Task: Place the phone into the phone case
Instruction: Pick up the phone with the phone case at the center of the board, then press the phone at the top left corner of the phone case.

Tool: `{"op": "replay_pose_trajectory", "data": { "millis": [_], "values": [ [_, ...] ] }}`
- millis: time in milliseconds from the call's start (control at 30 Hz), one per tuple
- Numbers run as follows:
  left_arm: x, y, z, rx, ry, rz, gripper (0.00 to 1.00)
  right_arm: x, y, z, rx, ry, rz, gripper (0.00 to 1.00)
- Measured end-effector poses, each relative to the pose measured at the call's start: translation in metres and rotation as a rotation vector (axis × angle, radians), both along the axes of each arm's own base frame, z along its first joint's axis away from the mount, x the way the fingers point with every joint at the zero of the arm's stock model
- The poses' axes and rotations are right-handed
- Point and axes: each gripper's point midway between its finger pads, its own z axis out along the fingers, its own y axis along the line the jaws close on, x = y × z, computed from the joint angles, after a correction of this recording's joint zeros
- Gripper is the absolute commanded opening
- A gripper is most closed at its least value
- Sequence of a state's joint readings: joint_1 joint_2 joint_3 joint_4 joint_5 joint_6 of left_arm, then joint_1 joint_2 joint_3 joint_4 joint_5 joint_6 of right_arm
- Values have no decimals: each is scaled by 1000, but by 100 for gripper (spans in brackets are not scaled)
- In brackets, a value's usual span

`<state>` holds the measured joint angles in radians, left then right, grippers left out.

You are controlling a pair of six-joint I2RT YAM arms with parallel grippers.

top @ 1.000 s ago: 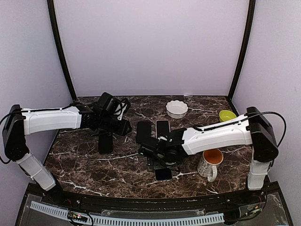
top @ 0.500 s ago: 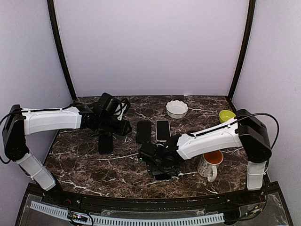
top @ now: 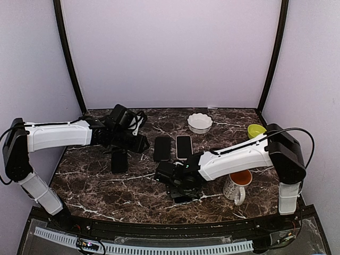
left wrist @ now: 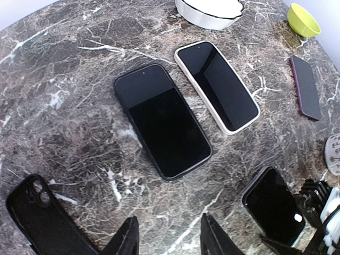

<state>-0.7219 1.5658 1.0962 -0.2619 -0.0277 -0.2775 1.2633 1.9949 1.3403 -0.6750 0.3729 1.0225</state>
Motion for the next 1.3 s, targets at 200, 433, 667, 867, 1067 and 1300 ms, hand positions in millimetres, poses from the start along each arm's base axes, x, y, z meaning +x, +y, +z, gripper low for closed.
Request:
{"op": "replay_pose_trajectory", "data": {
  "millis": [200, 433, 667, 867, 1067, 1300],
  "values": [
    [-13, -22, 8, -107, 31, -109, 70, 3, 9, 31, 11, -182, 62, 37],
    [-55, -33, 69, -415, -98, -269, 83, 13, 24, 127, 159, -513, 102, 36],
    [-83, -36, 140, -709, -270, -363, 83, 18, 33, 186, 200, -760, 138, 36],
    [-92, -47, 147, -765, -267, -409, 69, 0, 51, 219, 235, -879, 209, 36],
    [-107, -59, 151, -786, -261, -469, 15, -7, 55, 233, 216, -940, 238, 36],
    [-120, -65, 159, -814, -277, -526, 0, -5, 53, 237, 190, -973, 241, 40]
  ]
}}
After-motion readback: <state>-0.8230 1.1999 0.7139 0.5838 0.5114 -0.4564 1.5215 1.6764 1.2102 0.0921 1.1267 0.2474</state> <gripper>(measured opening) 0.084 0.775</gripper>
